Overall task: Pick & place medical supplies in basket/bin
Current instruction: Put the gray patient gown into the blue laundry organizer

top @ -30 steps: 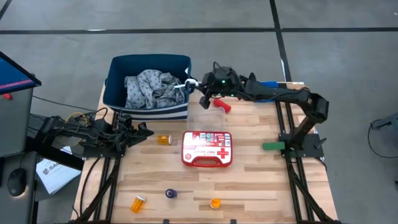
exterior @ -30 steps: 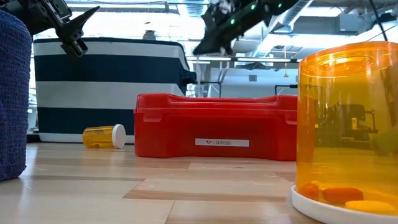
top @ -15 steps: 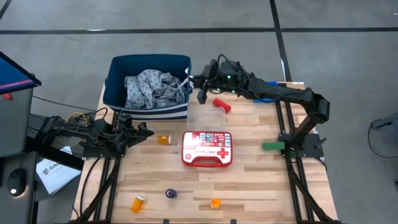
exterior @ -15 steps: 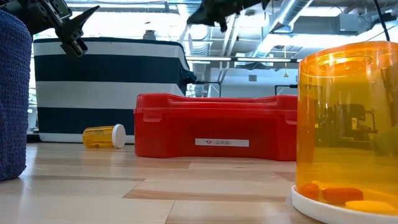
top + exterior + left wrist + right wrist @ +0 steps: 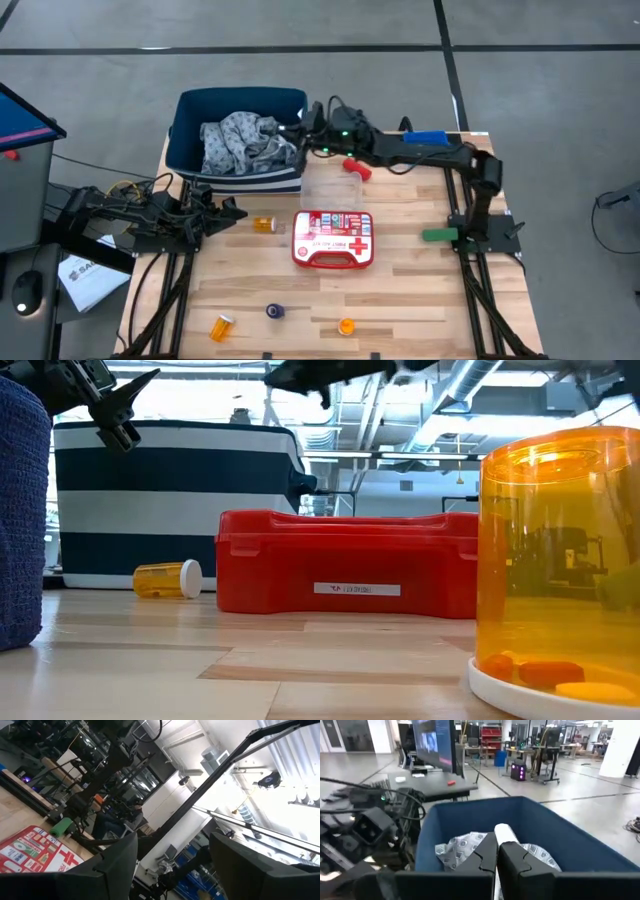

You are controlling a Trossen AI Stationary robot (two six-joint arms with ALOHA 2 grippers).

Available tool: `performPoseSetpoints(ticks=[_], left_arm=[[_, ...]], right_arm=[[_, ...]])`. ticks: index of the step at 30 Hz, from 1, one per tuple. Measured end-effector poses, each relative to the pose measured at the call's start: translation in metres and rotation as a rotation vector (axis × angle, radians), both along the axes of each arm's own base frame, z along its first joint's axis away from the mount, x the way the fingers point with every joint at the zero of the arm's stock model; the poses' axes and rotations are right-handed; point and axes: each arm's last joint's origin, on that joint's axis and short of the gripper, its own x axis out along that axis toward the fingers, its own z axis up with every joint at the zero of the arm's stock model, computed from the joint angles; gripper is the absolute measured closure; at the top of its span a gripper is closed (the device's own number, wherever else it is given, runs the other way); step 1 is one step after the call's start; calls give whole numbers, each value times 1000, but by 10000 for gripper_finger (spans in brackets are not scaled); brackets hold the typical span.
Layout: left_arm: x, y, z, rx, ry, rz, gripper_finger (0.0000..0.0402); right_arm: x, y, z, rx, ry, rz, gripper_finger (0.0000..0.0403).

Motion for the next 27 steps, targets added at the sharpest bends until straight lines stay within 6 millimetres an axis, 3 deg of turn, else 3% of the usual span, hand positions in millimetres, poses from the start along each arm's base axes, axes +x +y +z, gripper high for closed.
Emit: performPoseSetpoints(ticks=[7, 12, 27], left_arm=[[0, 0, 0, -4, -4, -3, 163], [0, 0, 0, -3, -4, -4, 163], [0, -1, 1, 8, -8, -27, 163]], right_arm=[[32, -6, -23, 20, 37, 4, 403], [41, -15, -23, 21, 33, 6, 403], [40, -21, -20, 71, 28, -7, 403]])
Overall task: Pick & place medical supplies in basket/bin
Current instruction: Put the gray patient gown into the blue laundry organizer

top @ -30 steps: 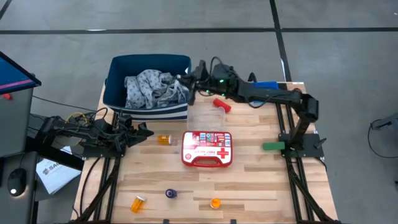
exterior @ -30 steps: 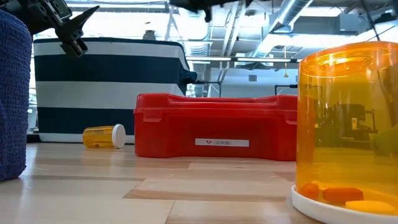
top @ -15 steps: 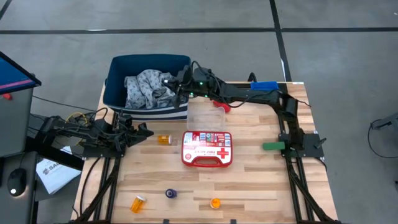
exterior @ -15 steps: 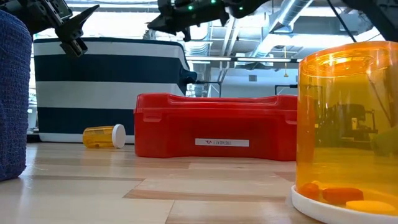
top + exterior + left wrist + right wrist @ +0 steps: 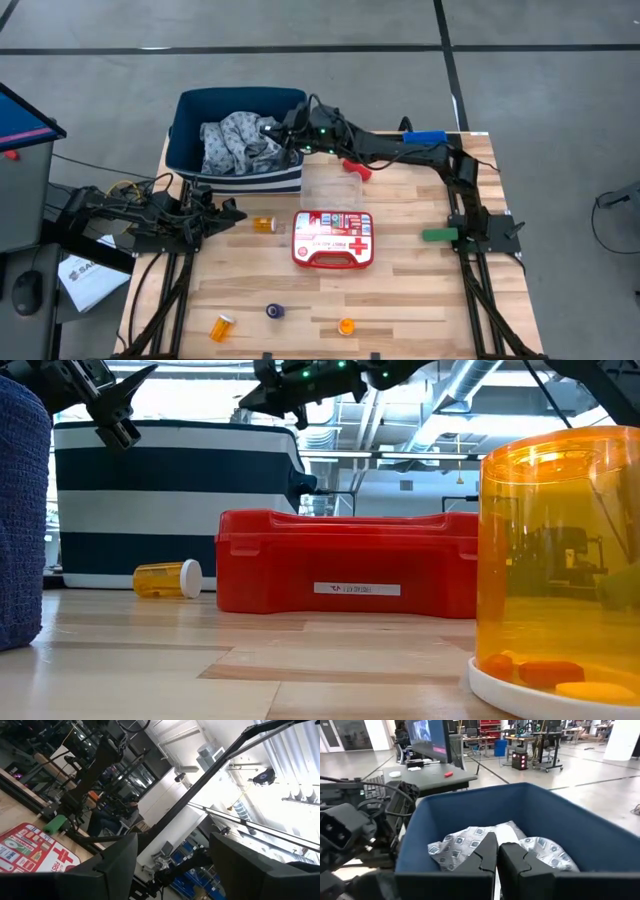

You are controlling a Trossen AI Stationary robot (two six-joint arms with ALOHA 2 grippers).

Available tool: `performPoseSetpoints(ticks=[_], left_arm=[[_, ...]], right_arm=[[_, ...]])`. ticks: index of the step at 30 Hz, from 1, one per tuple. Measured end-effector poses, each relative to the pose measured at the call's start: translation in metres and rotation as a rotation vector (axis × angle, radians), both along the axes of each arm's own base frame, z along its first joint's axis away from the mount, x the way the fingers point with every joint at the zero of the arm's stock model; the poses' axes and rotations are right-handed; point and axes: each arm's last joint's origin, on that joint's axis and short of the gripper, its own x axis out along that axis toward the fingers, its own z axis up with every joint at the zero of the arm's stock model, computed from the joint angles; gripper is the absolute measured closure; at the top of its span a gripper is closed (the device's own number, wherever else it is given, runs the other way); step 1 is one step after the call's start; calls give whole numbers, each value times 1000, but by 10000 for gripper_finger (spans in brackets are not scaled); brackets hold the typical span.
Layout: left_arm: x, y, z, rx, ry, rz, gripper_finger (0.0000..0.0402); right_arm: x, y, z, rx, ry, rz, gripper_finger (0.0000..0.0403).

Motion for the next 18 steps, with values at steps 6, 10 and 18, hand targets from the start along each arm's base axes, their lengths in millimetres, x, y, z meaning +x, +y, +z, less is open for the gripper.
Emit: performPoseSetpoints(ticks=[6, 10, 18], left_arm=[[0, 0, 0, 0, -1, -2, 163], [0, 0, 0, 5, -2, -15, 163], [0, -1, 0, 9, -3, -23, 163]], right_arm=[[0, 0, -1, 6, 13, 0, 403], [0, -1, -1, 30, 2, -6, 392], [-2, -5, 0, 79, -16, -18, 292]])
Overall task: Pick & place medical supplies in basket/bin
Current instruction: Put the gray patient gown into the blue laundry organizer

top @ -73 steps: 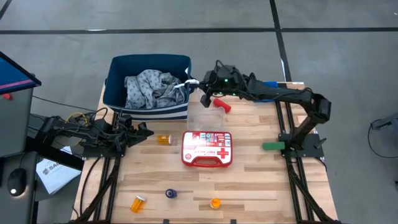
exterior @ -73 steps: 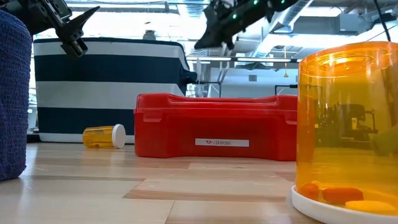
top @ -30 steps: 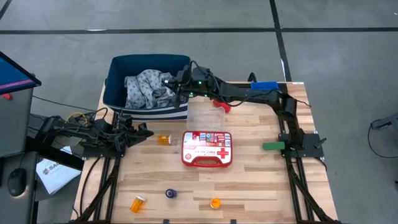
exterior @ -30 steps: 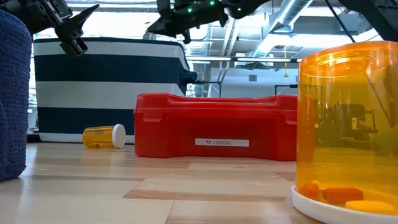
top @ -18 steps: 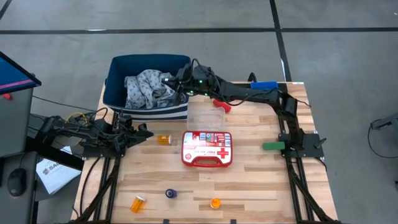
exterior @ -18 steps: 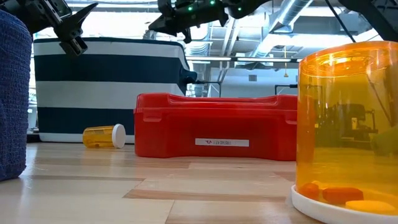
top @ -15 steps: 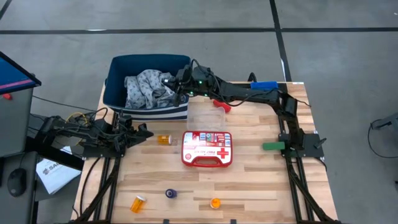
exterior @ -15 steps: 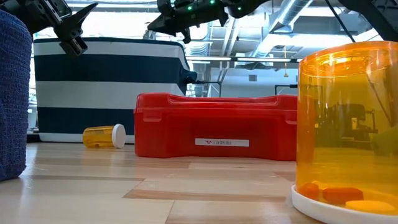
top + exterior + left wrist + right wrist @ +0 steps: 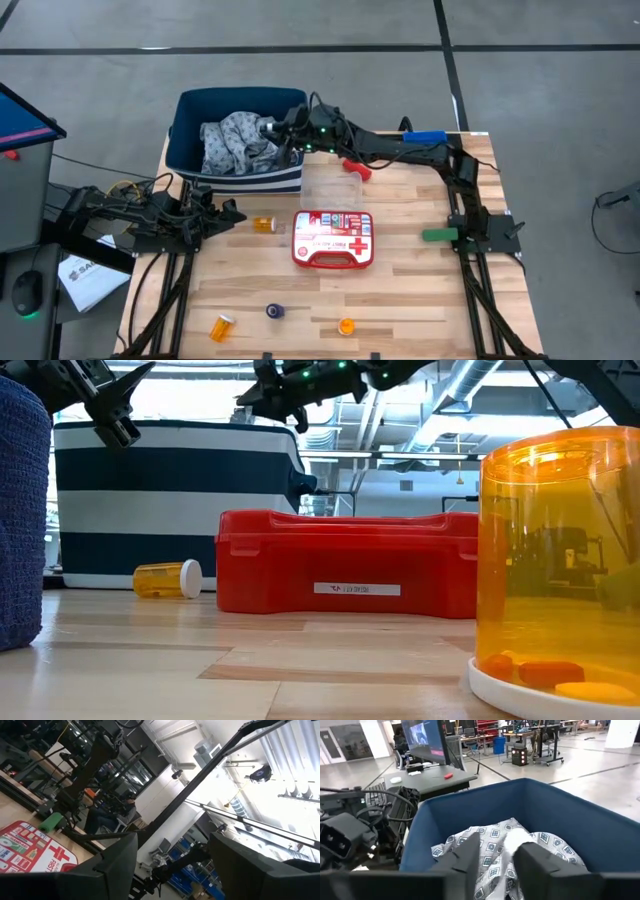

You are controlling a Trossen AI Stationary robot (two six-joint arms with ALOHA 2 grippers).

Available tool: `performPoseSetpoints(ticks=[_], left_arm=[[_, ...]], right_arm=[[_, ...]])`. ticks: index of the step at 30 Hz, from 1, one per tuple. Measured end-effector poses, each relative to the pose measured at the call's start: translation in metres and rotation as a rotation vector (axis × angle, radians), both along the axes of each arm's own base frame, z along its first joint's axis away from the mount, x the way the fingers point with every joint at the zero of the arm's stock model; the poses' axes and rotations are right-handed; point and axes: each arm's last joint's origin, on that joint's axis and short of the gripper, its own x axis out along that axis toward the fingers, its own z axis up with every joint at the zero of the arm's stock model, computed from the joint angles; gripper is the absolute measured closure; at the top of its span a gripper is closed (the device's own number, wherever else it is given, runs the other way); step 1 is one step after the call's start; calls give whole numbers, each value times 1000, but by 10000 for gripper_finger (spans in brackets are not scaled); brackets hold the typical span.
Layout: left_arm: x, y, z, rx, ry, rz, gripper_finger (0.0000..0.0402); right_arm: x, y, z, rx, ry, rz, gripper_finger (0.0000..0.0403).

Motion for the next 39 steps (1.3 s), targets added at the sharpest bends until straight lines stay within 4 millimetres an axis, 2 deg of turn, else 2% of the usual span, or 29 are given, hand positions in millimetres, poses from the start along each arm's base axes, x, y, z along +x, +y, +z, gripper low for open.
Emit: performPoseSetpoints(ticks=[6, 10, 15, 21, 24, 26, 28, 32, 39], left_arm=[[0, 0, 1, 30, -14, 4, 163], [0, 0, 1, 31, -17, 4, 163], [0, 0, 1, 32, -18, 4, 163], [0, 0, 1, 32, -19, 5, 163], [0, 0, 1, 32, -19, 5, 163], [0, 0, 1, 33, -19, 5, 163], [-1, 0, 1, 32, -20, 5, 163], [-1, 0, 1, 33, -20, 5, 163], [-1, 0, 1, 33, -20, 5, 163]], right_arm=[[-11, -4, 19, 12, -50, 8, 212], [-20, -3, 34, 3, -73, 6, 182], [-32, -1, 45, 19, -37, 48, 173], [-32, 2, 27, 91, 104, 140, 175], [-28, 7, 25, 94, 99, 161, 174], [-25, 11, 30, 72, 44, 173, 174], [-24, 14, 43, 46, -23, 182, 175], [-30, 12, 80, -41, -126, 166, 176], [-52, -9, 132, -165, -252, 61, 177]])
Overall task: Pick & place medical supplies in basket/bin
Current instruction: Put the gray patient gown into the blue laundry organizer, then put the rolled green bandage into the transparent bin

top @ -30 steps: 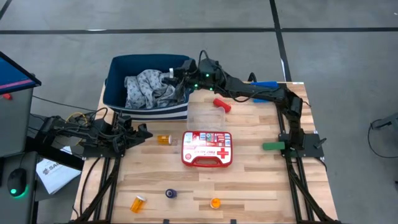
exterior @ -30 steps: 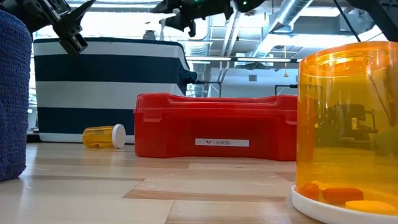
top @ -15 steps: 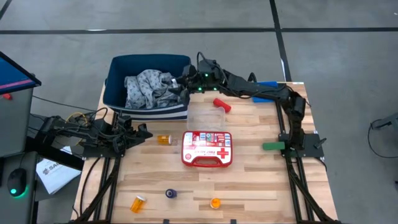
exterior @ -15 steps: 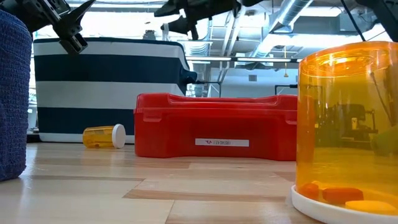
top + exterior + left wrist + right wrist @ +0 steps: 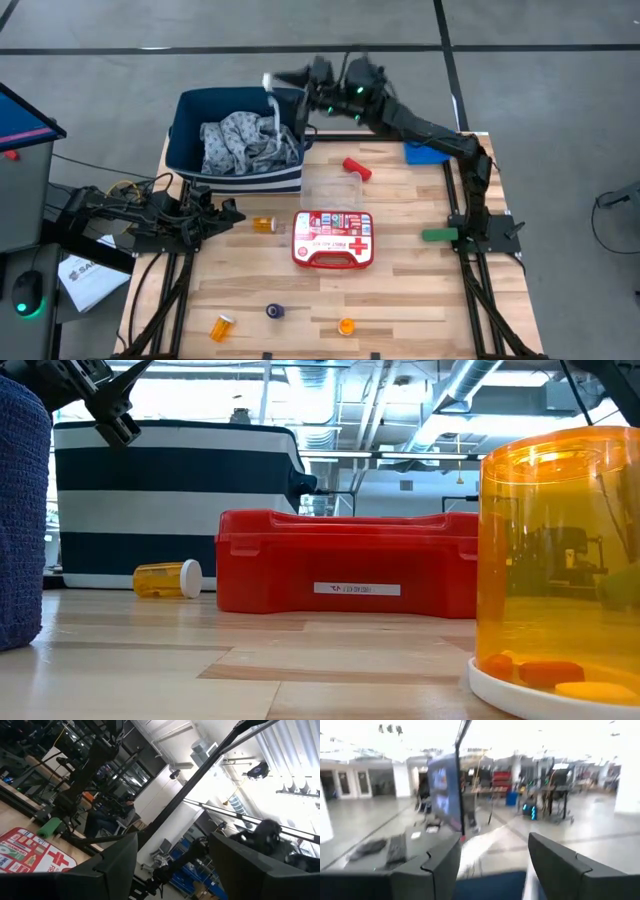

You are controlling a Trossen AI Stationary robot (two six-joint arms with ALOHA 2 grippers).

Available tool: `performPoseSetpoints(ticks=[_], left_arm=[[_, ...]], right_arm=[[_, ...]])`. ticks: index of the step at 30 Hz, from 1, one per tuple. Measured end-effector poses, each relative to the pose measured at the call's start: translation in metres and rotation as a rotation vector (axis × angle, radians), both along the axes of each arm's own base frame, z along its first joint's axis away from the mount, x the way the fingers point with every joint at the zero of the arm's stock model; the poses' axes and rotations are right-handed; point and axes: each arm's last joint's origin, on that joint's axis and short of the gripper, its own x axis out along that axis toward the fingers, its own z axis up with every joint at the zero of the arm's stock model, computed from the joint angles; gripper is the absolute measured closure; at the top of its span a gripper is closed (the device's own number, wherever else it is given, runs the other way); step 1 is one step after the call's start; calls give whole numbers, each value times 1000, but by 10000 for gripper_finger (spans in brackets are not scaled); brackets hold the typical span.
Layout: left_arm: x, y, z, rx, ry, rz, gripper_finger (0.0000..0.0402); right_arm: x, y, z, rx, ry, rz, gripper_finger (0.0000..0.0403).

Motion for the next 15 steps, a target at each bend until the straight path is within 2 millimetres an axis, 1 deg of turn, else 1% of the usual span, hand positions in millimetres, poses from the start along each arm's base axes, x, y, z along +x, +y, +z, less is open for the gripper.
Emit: performPoseSetpoints(ticks=[4, 6, 10, 13, 15], left_arm=[[0, 0, 0, 0, 0, 0, 163], [0, 0, 0, 0, 0, 0, 163], [0, 0, 0, 0, 0, 0, 163], [0, 0, 0, 8, -1, 3, 163], [0, 0, 0, 33, -6, 15, 163]], right_arm=[[-12, -12, 18, -15, -53, -36, 177], [-16, -13, 25, -22, -71, -40, 177], [-17, -3, 34, -29, -89, -13, 177], [-20, 7, 39, -12, -33, 8, 177], [-29, 15, 44, -2, 31, 19, 177]])
